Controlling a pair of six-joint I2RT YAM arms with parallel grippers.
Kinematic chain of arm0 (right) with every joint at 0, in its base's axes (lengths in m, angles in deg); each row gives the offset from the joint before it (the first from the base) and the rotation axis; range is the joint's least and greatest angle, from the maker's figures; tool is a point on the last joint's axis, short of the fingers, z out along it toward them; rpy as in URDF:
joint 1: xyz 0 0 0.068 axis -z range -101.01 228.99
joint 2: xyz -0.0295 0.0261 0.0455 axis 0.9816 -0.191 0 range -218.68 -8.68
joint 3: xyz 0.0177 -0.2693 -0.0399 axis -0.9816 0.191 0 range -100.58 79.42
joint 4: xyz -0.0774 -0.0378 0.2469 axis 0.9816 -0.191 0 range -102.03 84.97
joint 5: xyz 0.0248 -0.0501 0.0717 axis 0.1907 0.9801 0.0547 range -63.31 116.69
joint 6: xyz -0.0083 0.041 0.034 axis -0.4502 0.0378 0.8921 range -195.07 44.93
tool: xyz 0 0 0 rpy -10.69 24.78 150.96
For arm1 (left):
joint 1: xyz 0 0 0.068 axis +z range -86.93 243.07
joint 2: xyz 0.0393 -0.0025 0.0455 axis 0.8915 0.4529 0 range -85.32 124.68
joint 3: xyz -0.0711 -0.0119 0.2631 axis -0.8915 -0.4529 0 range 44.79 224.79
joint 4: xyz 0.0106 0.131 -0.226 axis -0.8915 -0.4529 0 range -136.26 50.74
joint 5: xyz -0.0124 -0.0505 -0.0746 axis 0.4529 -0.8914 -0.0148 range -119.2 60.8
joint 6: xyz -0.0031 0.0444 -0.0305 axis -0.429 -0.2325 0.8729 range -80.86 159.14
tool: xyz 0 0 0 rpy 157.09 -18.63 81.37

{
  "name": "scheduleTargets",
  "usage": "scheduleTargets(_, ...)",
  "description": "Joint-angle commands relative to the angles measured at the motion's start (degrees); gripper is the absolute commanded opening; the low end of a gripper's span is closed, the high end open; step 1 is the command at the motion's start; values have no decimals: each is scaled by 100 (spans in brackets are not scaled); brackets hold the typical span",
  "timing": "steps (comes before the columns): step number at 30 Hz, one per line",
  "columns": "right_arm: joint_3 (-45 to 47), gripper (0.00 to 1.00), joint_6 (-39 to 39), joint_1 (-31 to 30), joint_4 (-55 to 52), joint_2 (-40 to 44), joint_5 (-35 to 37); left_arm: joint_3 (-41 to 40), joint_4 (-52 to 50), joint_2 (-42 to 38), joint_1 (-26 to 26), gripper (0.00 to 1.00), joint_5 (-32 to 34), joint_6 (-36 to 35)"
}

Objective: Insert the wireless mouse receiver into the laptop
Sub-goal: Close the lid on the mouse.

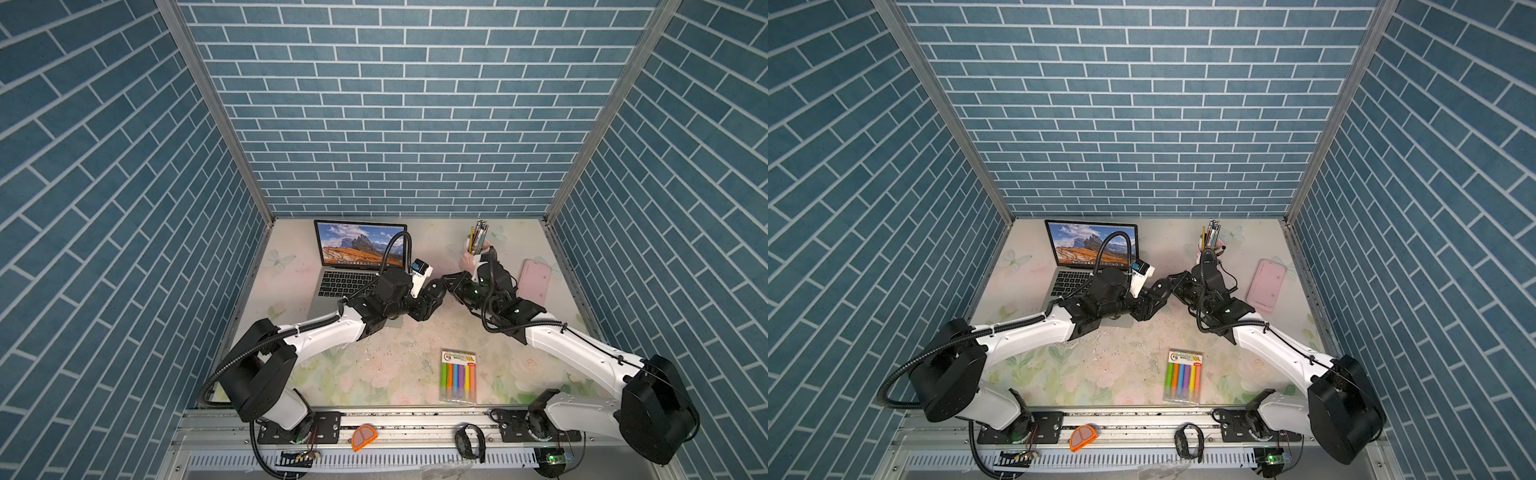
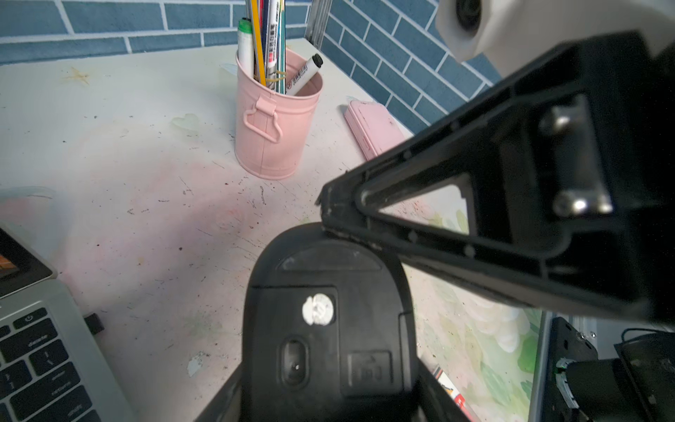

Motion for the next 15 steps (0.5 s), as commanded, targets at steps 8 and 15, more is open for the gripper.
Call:
scheduleTargets(8, -346, 60, -162, -247, -1216, 382, -369, 93, 1431, -81, -25, 0, -32, 3)
scheduleTargets(15, -509, 66, -9, 184, -1277, 845, -433, -78, 1384, -154, -28, 0, -4, -34)
